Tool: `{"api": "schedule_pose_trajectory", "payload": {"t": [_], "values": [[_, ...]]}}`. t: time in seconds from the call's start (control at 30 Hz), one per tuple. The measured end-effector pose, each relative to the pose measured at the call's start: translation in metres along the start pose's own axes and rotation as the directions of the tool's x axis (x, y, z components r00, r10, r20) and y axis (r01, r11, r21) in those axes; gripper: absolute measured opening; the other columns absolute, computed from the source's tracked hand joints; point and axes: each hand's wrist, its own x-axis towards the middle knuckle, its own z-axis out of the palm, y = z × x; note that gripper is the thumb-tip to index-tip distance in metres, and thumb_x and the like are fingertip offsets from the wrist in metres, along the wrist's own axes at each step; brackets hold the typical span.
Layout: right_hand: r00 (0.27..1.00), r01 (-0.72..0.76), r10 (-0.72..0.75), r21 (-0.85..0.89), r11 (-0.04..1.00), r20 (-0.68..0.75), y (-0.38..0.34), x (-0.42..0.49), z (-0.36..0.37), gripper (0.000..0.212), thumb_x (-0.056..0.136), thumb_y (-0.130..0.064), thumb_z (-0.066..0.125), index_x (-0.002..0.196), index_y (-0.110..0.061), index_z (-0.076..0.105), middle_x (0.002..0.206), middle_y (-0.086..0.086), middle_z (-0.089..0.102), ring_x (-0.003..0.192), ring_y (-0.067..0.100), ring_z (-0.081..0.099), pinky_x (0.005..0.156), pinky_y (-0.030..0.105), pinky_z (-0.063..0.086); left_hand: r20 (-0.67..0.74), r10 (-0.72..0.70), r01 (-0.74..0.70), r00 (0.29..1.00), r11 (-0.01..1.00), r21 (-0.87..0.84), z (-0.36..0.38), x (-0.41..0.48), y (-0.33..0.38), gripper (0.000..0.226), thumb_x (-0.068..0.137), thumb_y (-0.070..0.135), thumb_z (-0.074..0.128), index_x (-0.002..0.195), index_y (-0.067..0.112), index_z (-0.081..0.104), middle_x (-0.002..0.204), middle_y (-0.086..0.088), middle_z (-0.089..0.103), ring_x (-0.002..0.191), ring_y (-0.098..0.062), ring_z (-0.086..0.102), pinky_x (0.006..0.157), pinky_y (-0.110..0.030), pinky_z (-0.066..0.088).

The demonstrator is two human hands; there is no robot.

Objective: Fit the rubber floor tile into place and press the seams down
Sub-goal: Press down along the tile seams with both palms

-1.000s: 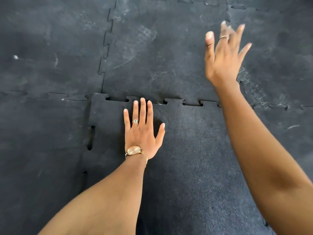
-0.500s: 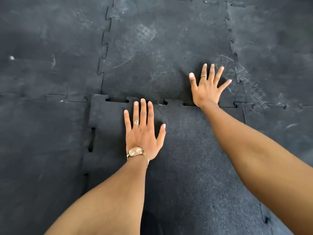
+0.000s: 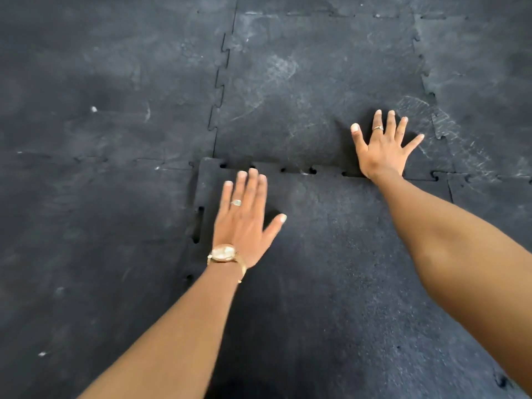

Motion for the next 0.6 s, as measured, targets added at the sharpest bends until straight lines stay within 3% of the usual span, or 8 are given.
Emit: {"api": "schedule_pose_trajectory", "payload": {"t": [0.07,0.23,0.43,0.6], "values": [[1.000,-0.002,0.002,-0.004,1.000,0.004,0.000,0.000,0.001,0.087,0.089,-0.074,0.005,0.156,-0.018,0.011,0.164,0.006,0.005,0.150,0.030,-0.005,0.112,0.069,-0.008,0.012,-0.075,0.075,0.997,0.997,0.030,0.000,-0.015,-0.027,0.081,0.095,0.060,0.016,0.154,0.005,0.013,0.162,-0.015,0.012,0.150,-0.031,0.008,0.122,-0.051,0.007],[1.000,0.000,0.000,0.032,0.999,-0.008,0.000,-0.001,-0.001,0.085,0.092,-0.071,0.007,0.155,-0.016,0.017,0.164,0.007,0.008,0.150,0.029,-0.007,0.112,0.068,-0.008,0.034,-0.070,0.070,0.997,0.997,0.014,0.005,-0.015,-0.027,0.080,0.094,0.058,0.014,0.155,0.006,0.004,0.163,-0.014,0.003,0.151,-0.028,-0.001,0.121,-0.052,0.003],[0.988,0.084,-0.068,0.114,0.990,-0.136,-0.019,-0.020,-0.012,0.066,0.103,-0.051,0.018,0.153,-0.007,0.024,0.162,0.012,0.018,0.151,0.030,-0.003,0.119,0.058,-0.002,0.017,-0.080,0.081,0.997,0.994,-0.072,0.007,-0.016,-0.031,0.081,0.093,0.059,0.016,0.155,0.010,0.002,0.164,-0.011,0.001,0.151,-0.024,-0.003,0.122,-0.050,0.001],[0.942,0.315,-0.262,0.289,0.904,-0.207,-0.098,-0.063,-0.024,0.062,0.104,-0.043,0.027,0.153,-0.005,0.021,0.162,0.014,0.015,0.150,0.031,-0.004,0.121,0.051,-0.002,0.033,-0.088,0.090,0.996,0.993,-0.074,0.009,-0.014,-0.033,0.081,0.092,0.061,0.013,0.155,0.012,-0.001,0.164,-0.009,-0.001,0.151,-0.023,-0.005,0.122,-0.050,0.000]]}}
